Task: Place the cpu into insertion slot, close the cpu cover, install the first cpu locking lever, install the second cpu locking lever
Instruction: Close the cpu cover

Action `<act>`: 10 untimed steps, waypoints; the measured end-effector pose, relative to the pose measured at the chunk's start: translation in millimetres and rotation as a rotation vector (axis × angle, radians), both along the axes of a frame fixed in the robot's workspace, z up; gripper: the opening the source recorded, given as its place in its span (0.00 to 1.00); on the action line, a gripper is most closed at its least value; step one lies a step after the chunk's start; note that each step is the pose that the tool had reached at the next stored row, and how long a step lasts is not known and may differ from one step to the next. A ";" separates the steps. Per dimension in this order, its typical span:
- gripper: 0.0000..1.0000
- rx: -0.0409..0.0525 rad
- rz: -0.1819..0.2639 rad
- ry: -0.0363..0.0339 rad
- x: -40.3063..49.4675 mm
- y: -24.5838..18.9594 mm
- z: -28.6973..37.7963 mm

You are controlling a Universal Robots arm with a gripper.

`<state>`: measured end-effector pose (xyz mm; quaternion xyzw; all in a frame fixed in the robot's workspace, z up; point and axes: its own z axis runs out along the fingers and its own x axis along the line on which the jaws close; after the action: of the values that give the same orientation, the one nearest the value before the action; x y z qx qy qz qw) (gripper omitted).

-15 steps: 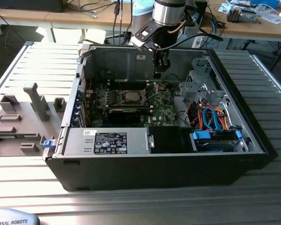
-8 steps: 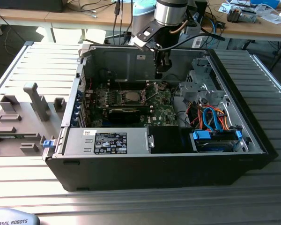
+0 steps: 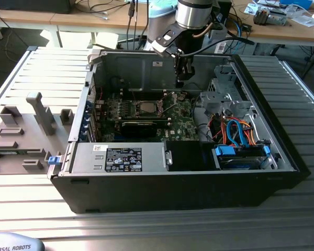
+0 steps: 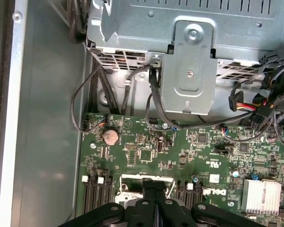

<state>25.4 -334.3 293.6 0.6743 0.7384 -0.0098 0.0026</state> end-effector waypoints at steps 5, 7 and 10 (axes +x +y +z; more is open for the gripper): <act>0.11 0.0000 0.000 0.0001 4.9 0.0 -0.2; 0.11 0.0000 0.000 0.0001 6.1 -0.1 -0.8; 0.11 0.0000 0.000 0.0001 7.9 0.0 -2.5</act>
<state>33.3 -334.3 291.1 0.6743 0.7384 -0.0098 0.0026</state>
